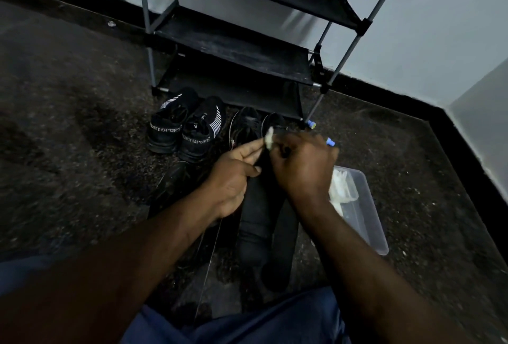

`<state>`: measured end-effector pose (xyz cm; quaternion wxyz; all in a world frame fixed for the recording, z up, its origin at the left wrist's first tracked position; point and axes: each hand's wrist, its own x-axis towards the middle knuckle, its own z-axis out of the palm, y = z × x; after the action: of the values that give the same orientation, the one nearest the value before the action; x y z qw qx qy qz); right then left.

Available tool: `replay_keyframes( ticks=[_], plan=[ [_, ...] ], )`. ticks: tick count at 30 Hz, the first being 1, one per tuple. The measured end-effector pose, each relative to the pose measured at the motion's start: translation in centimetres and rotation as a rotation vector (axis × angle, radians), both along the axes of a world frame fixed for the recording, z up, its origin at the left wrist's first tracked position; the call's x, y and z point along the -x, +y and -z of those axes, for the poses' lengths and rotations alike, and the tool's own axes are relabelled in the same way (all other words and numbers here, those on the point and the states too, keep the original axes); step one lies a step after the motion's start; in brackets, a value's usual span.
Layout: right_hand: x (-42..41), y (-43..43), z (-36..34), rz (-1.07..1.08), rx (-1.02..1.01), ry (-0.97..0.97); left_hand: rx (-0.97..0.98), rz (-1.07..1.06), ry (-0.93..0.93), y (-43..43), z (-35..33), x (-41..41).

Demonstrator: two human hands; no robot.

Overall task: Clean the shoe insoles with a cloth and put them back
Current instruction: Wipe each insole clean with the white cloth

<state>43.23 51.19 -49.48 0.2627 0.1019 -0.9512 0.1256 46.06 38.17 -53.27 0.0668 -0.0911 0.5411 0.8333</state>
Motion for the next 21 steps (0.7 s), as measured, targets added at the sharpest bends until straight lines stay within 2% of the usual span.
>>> replay_keyframes(
  ticks=[2, 5, 9, 12, 16, 21],
  plan=[
    [1.2, 0.7, -0.6, 0.089, 0.058, 0.002, -0.001, 0.014, 0.002, 0.3, -0.7, -0.3],
    [0.8, 0.9, -0.4, -0.002, 0.147, -0.04, -0.019, 0.007, 0.009, 0.4, -0.8, -0.3],
    [-1.6, -0.2, 0.5, -0.199, 0.051, -0.019, -0.011, -0.045, 0.025, 0.2, -0.5, -0.1],
    [-0.6, 0.4, 0.1, -0.088, 0.033, 0.048, -0.004, -0.042, 0.05, 0.2, -0.9, -0.2],
    [1.0, 2.0, -0.2, 0.054, 0.184, -0.012, -0.043, -0.064, 0.051, 0.0, -1.0, -0.2],
    [0.9, 3.7, -0.7, -0.013, 0.582, -0.142, -0.112, -0.101, 0.004, -0.4, -0.3, 0.7]
  ],
)
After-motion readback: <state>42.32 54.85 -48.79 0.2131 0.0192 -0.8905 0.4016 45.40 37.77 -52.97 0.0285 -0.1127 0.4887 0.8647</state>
